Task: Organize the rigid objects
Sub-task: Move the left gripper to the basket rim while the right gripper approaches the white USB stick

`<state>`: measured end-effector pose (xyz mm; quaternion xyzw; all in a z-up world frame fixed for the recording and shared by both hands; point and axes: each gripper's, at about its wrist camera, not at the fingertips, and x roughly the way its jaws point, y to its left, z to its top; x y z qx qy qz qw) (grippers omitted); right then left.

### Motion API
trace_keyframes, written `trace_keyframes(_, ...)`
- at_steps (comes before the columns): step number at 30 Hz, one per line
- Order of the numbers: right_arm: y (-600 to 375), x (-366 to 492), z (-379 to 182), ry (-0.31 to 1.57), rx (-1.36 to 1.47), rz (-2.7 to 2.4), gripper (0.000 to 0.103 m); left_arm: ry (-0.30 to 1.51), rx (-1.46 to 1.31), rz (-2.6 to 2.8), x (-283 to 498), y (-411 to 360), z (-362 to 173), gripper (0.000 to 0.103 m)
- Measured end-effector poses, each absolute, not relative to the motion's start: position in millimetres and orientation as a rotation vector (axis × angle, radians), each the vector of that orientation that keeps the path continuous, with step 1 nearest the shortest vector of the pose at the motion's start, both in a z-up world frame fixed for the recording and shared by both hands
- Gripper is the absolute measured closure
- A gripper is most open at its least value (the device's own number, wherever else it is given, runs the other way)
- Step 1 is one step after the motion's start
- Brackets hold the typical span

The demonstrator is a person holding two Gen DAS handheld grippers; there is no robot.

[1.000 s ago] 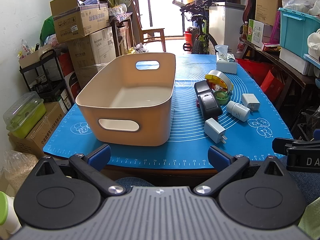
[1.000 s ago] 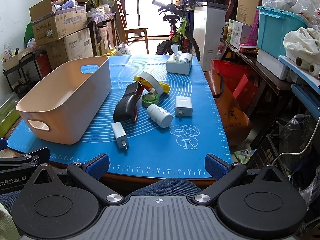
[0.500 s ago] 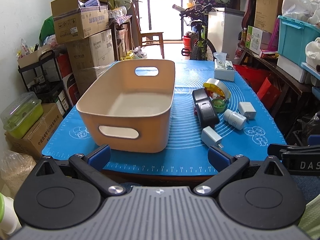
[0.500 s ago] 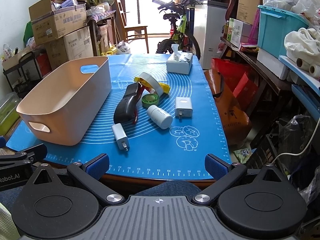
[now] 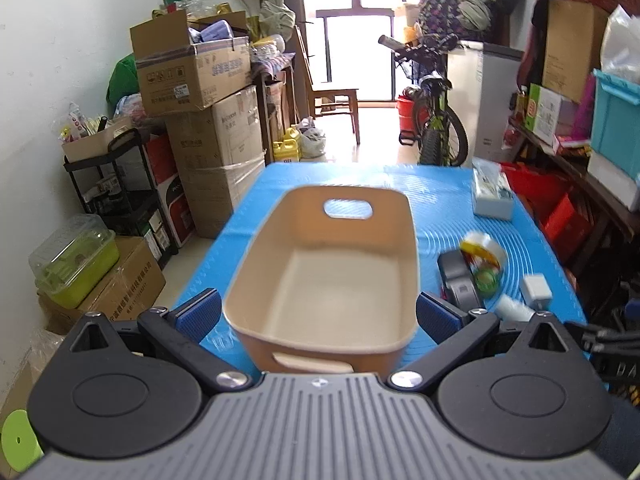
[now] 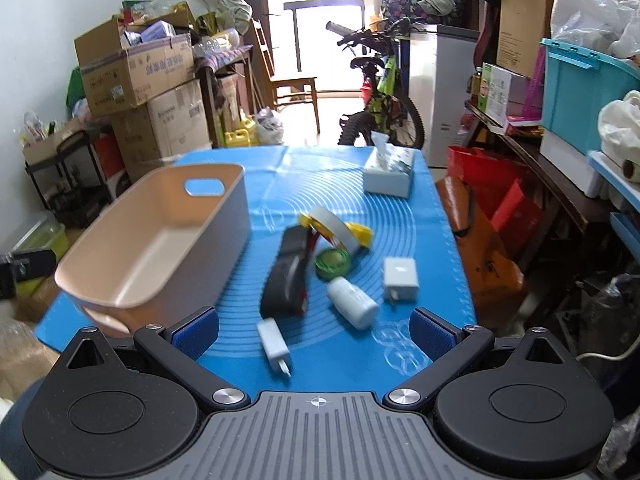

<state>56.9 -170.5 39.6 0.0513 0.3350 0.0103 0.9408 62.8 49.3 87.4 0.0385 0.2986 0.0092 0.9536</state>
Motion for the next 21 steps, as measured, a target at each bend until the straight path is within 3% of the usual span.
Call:
trace_keyframes(11, -157.3, 99.7, 29.9, 0.689, 0.044, 0.037, 0.002, 0.666, 0.103, 0.01, 125.8, 76.6, 98.8, 0.001)
trace_keyframes(21, -145.4, 135.3, -4.2, 0.775, 0.004, 0.047, 0.005, 0.782, 0.188, -0.004, 178.1, 97.8, 68.1, 0.001)
